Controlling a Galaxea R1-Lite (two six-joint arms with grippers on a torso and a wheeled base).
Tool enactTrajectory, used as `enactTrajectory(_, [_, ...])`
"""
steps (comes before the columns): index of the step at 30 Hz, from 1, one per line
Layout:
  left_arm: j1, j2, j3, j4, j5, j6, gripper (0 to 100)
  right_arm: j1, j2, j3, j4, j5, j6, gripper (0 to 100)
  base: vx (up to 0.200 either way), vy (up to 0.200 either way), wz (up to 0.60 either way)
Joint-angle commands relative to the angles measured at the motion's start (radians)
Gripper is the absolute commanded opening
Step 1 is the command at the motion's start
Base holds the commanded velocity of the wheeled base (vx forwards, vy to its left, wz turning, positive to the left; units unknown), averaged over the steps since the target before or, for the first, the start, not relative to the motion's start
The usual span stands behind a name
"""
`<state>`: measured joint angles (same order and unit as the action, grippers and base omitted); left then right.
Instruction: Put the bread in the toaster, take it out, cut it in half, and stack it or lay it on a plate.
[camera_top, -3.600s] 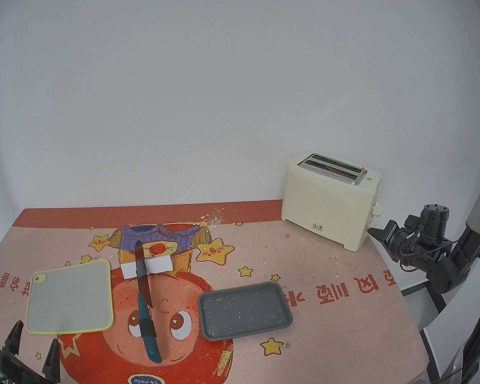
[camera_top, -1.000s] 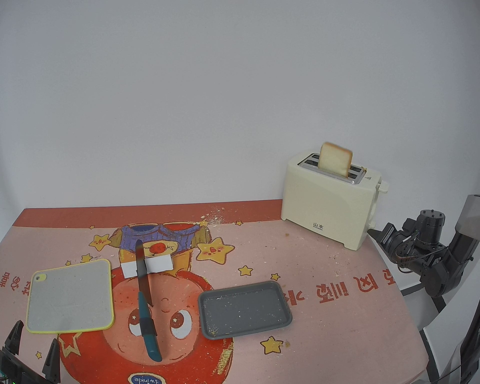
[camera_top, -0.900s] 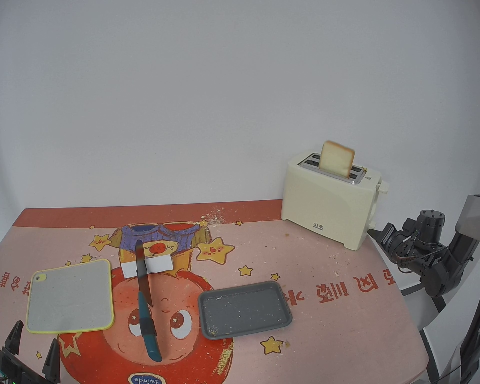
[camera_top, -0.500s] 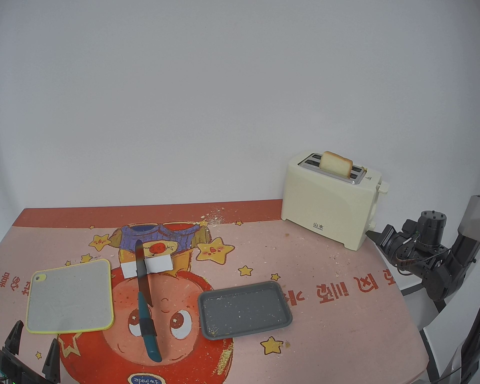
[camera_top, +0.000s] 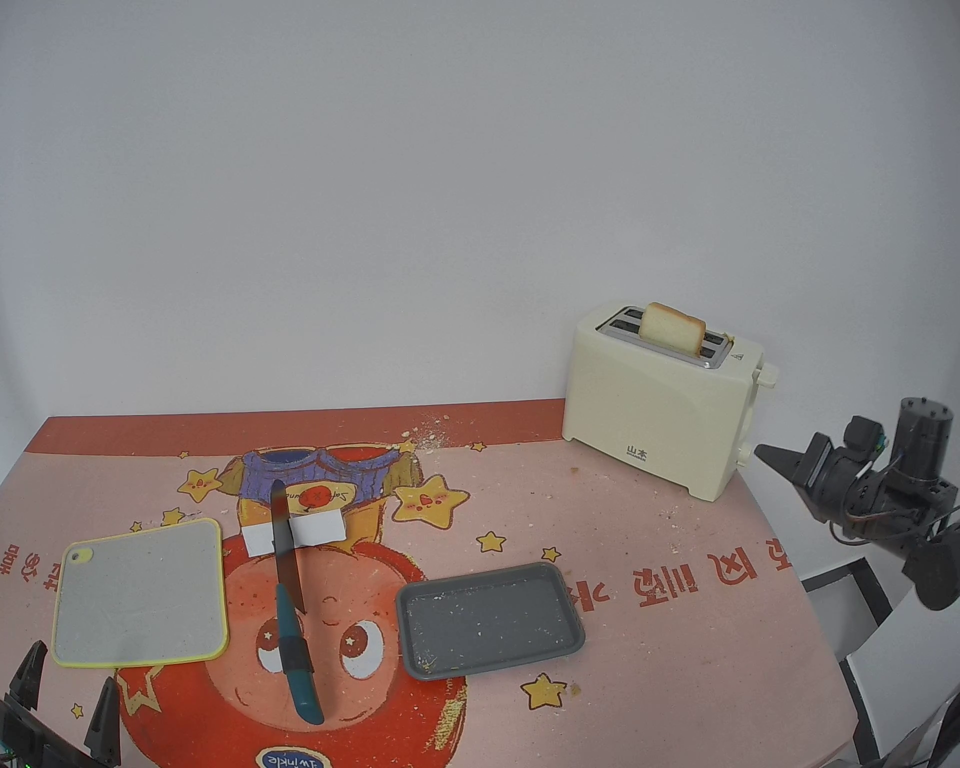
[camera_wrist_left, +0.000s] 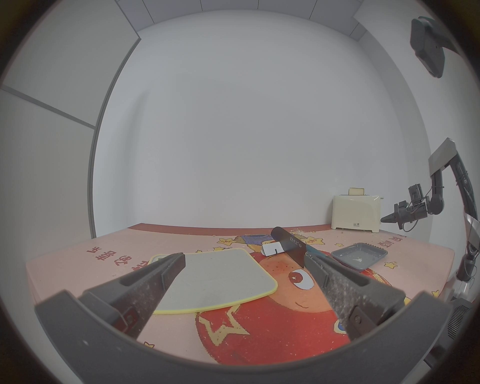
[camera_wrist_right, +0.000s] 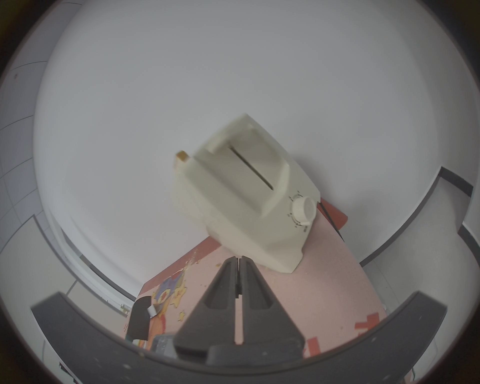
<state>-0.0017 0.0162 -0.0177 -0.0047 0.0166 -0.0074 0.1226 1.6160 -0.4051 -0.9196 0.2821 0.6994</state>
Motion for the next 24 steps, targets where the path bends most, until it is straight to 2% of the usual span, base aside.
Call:
enactTrajectory(1, [0.0, -0.01, 0.018, 0.0, 0.0, 0.0, 100, -0.043, -0.458, -0.339, 0.535, 0.038, -0.067, 0, 0.0, 0.0, 0.0])
enactTrajectory(2, [0.0, -0.01, 0.018, -0.001, 0.0, 0.0, 100, -0.04, -0.458, -0.368, 0.577, 0.038, -0.089, 0, 0.0, 0.0, 0.0])
enactTrajectory(4, [0.0, -0.01, 0.018, -0.001, 0.0, 0.0, 100, -0.029, -0.452, -0.416, 0.662, 0.038, -0.193, 0, 0.0, 0.0, 0.0])
enactTrajectory(5, [0.0, -0.01, 0.018, -0.001, 0.0, 0.0, 100, -0.026, -0.449, -0.419, 0.67, 0.038, -0.219, 0, 0.0, 0.0, 0.0])
enactTrajectory(6, [0.0, -0.01, 0.018, -0.001, 0.0, 0.0, 100, -0.009, -0.426, -0.42, 0.682, 0.031, -0.304, 0, 0.0, 0.0, 0.0])
enactTrajectory(7, [0.0, -0.01, 0.018, 0.0, 0.0, 0.0, 100, -0.003, -0.404, -0.422, 0.682, 0.025, -0.354, 0, 0.0, 0.0, 0.0])
enactTrajectory(12, [0.0, -0.01, 0.018, -0.001, 0.0, 0.0, 100, -0.02, -0.304, -0.454, 0.673, -0.046, -0.561, 0, 0.0, 0.0, 0.0])
enactTrajectory(14, [0.0, -0.01, 0.018, -0.001, 0.0, 0.0, 100, -0.038, -0.28, -0.457, 0.673, -0.061, -0.606, 0, 0.0, 0.0, 0.0])
enactTrajectory(17, [0.0, -0.01, 0.018, -0.001, 0.0, 0.0, 100, -0.037, -0.235, -0.457, 0.673, -0.057, -0.647, 0, 0.0, 0.0, 0.0])
enactTrajectory(23, [0.0, -0.01, 0.018, 0.0, 0.0, 0.0, 100, -0.024, -0.103, -0.471, 0.66, -0.054, -0.819, 0, 0.0, 0.0, 0.0])
enactTrajectory(24, [0.0, -0.01, 0.018, -0.001, 0.0, 0.0, 100, -0.024, -0.091, -0.474, 0.654, -0.054, -0.828, 0, 0.0, 0.0, 0.0])
